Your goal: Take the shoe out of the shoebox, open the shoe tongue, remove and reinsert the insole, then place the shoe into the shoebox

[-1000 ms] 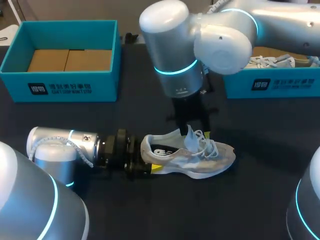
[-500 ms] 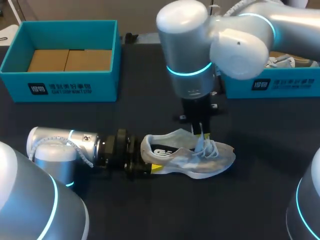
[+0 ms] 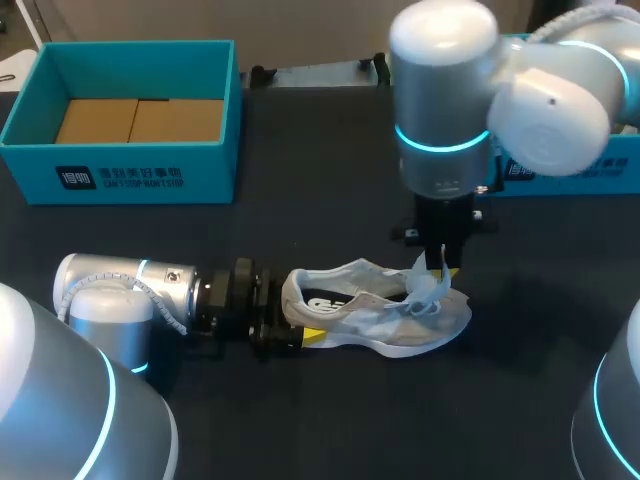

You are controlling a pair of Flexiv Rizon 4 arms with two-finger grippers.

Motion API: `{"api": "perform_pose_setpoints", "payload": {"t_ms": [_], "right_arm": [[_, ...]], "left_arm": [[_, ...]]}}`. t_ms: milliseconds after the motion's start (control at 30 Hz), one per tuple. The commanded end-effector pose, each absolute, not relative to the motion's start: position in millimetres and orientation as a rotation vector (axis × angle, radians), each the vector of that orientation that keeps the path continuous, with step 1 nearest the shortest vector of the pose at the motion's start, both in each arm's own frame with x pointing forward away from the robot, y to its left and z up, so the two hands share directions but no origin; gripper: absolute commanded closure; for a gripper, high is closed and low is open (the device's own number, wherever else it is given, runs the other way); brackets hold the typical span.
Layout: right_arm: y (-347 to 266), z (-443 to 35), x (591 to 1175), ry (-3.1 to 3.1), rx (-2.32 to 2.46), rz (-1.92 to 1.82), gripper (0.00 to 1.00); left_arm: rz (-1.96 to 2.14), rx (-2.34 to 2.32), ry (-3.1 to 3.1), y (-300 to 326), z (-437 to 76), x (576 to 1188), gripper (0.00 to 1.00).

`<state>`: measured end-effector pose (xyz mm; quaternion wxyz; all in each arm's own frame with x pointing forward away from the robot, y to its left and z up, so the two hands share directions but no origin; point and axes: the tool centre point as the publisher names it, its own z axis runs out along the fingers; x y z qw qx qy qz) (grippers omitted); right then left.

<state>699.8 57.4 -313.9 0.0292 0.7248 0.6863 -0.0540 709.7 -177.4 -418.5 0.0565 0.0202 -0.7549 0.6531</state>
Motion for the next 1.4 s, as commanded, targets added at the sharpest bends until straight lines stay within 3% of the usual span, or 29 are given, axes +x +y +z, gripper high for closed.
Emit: {"api": "perform_pose_setpoints", "payload": {"t_ms": [33,567,600,667,800,1033,1400], "right_arm": [[45.9,-330.4,694.5,2.322,2.365,0.313,1.0],[27.2,-372.8,691.3,2.373,2.396,0.521,1.0],[27.5,-374.3,691.4,2.373,2.396,0.532,0.97],[28.1,-376.4,691.2,2.372,2.399,0.54,0.75],[29.1,-376.6,690.0,2.361,2.413,0.545,0.58],[32.3,-351.5,684.8,2.325,2.378,0.469,0.53],[55.2,-268.4,687.5,2.3,2.15,0.259,0.51]], "left_arm": [[1.983,0.064,-2.291,-176.9,-419.4,709.3,1.0],[1.983,0.064,-2.291,-176.9,-419.4,709.3,1.0],[1.983,0.064,-2.291,-176.9,-419.4,709.3,1.0],[1.983,0.064,-2.291,-176.9,-419.4,709.3,1.0],[1.983,0.064,-2.291,-176.9,-419.4,709.3,1.0],[1.983,0.064,-2.291,-176.9,-419.4,709.3,1.0],[1.983,0.064,-2.291,-176.9,-419.4,709.3,1.0]]}}
